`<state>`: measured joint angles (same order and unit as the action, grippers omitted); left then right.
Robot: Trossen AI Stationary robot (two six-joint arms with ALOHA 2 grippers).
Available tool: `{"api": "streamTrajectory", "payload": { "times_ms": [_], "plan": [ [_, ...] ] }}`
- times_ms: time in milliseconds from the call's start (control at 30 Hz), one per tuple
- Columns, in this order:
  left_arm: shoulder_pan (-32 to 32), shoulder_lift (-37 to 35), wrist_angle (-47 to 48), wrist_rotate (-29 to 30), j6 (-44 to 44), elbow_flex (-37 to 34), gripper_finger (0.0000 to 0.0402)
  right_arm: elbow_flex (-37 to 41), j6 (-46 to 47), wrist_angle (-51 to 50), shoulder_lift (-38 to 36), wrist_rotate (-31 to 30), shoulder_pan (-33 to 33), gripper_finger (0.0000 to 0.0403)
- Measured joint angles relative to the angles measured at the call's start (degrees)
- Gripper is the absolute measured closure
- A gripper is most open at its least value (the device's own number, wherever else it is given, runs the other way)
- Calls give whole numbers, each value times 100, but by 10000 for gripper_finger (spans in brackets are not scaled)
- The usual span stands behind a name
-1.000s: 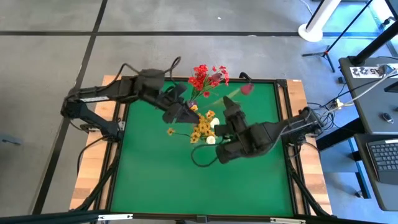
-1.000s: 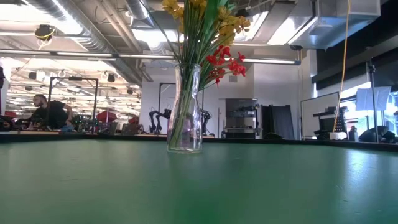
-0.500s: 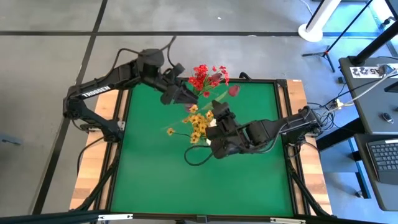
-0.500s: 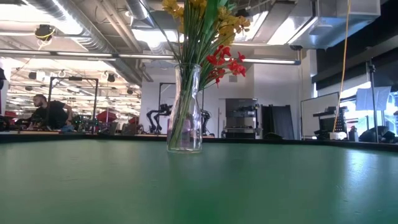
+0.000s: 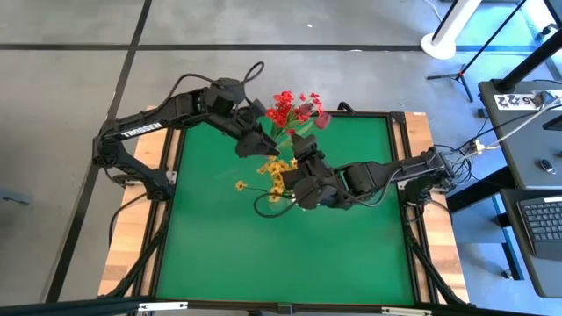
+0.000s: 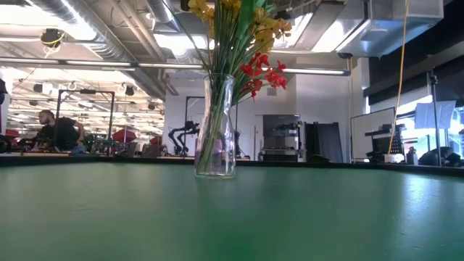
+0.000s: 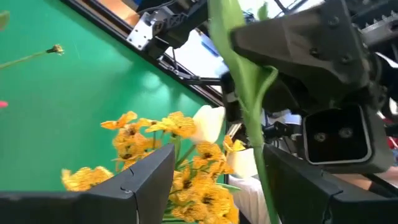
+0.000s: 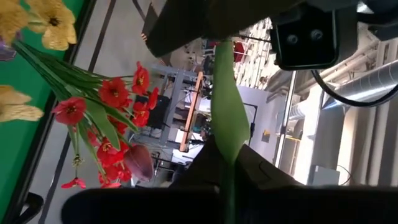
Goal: Sort flowers into vase by color
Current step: Put the red flower into the violet vase
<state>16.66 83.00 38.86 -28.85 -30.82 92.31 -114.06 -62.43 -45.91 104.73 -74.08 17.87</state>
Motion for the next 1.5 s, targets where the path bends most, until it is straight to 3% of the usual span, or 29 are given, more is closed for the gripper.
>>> {"api": "streamTrajectory", "payload": {
  "times_ms": [1100, 1500],
  "plan": [
    [-72, -4, -36, 223, 226, 0, 168, 208, -116, 144, 24, 266, 11, 398],
    [-171, -9, 147, 285, 442, 0, 250, 208, -111, 144, 28, 270, 11, 398]
  ]
}}
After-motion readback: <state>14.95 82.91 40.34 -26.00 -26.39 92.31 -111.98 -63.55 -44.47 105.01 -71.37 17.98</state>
